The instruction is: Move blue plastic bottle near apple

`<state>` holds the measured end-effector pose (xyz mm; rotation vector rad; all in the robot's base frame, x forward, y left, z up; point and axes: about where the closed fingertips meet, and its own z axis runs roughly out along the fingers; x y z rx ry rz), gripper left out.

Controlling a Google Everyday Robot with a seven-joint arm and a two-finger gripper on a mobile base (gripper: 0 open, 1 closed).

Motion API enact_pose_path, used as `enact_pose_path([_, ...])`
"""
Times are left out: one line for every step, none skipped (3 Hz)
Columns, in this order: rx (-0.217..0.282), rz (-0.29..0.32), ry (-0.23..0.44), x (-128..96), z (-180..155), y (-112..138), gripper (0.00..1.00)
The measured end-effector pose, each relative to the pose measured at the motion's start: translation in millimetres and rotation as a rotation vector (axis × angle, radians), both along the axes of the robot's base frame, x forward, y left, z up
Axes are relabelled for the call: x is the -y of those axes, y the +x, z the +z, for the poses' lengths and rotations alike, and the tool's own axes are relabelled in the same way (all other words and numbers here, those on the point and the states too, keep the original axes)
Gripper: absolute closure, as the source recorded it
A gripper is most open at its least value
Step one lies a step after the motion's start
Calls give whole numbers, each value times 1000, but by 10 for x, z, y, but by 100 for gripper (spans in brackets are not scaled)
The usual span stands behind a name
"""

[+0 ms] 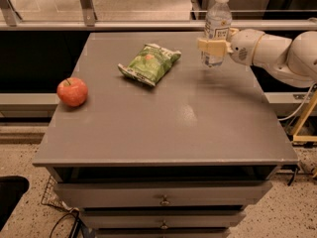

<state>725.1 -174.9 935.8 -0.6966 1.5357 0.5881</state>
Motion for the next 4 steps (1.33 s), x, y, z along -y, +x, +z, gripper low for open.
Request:
enact_pose_path([5, -2, 0, -199, 219, -394, 100])
enact_pose_path([-7, 15, 38, -604, 190, -796, 100])
enact_pose_path([-42, 68, 75, -1167, -28, -1109, 100])
enact_pose_path([-62, 122, 78, -1690, -254, -1355, 100])
